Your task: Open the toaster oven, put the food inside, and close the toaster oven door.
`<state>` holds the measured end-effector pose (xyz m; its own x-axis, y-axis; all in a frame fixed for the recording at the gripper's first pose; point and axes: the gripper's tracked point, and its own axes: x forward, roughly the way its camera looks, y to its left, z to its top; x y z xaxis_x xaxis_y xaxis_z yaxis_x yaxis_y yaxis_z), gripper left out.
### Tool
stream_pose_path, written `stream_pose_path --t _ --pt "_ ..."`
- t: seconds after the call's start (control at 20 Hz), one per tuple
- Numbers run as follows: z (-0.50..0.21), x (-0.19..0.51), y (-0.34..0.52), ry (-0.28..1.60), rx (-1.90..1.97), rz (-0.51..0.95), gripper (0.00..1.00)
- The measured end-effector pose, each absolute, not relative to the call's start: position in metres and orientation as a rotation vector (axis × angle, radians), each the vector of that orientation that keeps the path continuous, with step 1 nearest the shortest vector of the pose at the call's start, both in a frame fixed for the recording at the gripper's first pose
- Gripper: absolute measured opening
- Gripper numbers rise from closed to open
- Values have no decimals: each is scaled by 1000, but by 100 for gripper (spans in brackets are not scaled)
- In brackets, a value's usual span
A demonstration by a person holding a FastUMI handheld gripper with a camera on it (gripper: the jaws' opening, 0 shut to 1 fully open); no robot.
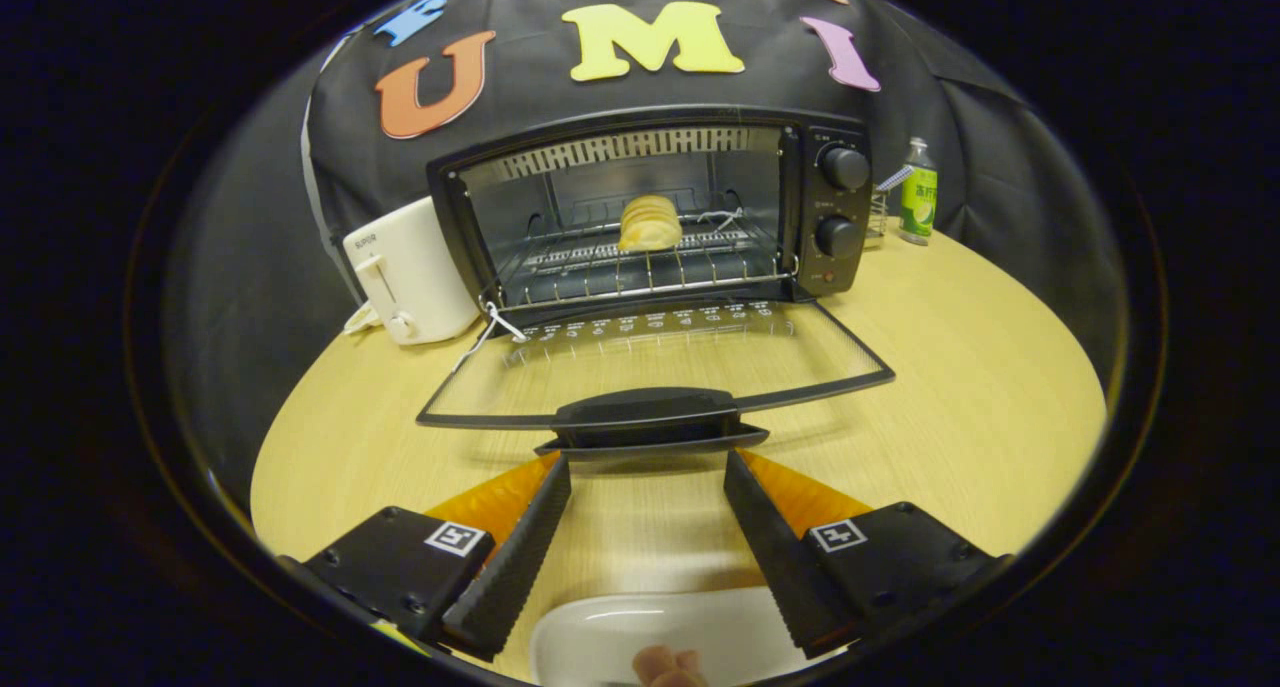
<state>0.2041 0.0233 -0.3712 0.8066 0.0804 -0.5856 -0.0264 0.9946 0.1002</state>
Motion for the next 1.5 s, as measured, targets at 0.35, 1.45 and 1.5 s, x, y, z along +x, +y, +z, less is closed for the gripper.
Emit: stream_pose_path --t 0.35,1.45,1.5 --pt "-354 203 22 587 81 45 100" --pt "-121 175 9 -56 -191 94 100" --pt "-104 166 12 -74 -178 94 100"
